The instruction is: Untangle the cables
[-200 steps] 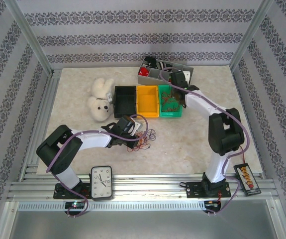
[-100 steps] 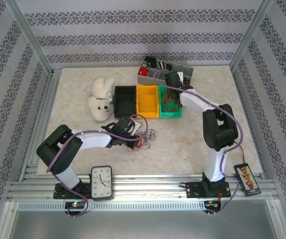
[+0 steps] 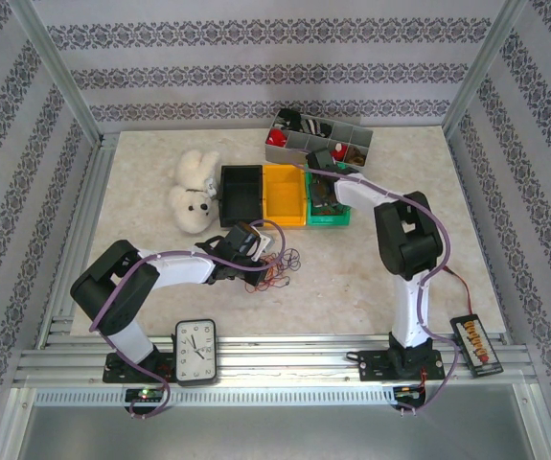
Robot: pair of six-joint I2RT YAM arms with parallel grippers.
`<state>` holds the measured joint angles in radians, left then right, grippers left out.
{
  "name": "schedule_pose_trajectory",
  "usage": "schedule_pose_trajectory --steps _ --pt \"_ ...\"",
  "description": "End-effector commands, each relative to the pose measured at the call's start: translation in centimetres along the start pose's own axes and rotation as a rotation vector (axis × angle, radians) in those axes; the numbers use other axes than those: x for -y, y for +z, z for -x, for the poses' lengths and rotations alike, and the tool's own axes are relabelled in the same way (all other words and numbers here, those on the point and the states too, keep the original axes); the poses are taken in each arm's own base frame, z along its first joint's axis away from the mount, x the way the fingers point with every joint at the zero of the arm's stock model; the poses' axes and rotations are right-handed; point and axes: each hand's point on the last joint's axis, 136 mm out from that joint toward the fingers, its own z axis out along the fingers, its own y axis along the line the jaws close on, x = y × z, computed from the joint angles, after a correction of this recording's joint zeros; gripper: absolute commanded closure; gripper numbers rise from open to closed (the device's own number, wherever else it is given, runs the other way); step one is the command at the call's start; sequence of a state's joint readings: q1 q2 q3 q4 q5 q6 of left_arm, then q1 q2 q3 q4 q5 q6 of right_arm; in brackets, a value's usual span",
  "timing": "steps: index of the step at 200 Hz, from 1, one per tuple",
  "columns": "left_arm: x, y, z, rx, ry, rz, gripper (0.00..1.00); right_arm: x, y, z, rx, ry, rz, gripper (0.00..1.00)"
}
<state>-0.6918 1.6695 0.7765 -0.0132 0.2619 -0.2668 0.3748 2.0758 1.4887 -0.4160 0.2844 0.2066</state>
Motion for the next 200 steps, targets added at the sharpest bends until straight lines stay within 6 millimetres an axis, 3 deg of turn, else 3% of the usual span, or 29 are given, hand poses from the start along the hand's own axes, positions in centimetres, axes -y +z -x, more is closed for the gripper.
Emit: schedule_pose_trajectory --steps 1,36,78,117,155,200 --pt "-0.8 0.7 -0.7 -0.033 -0.014 0.028 1.00 -0.7 -0.1 0.6 -0.017 0.027 0.051 0.94" --pt "-0.7 0.6 -0.5 -0.031 -0.017 0.027 1.00 -0.4 -2.3 3.0 0.048 0.079 0.100 0.86" --pt "-0.6 0.6 -0.4 -0.033 -0.010 0.024 1.00 1.2 -5.3 5.2 0.131 0.118 0.077 0.73" --pt "-0.5 0.3 0.0 -0.024 -0.005 0.021 1.00 3.5 -7.1 5.5 0.175 0.191 0.049 0.61" --pt "-0.4 0.2 0.0 -0.025 0.001 0.018 1.00 5.0 -7.5 5.3 0.183 0.236 0.057 0.60" --pt "-0.3 0.1 0.1 -0.019 -0.008 0.017 1.00 5.0 -7.8 4.8 0.179 0.245 0.076 0.61"
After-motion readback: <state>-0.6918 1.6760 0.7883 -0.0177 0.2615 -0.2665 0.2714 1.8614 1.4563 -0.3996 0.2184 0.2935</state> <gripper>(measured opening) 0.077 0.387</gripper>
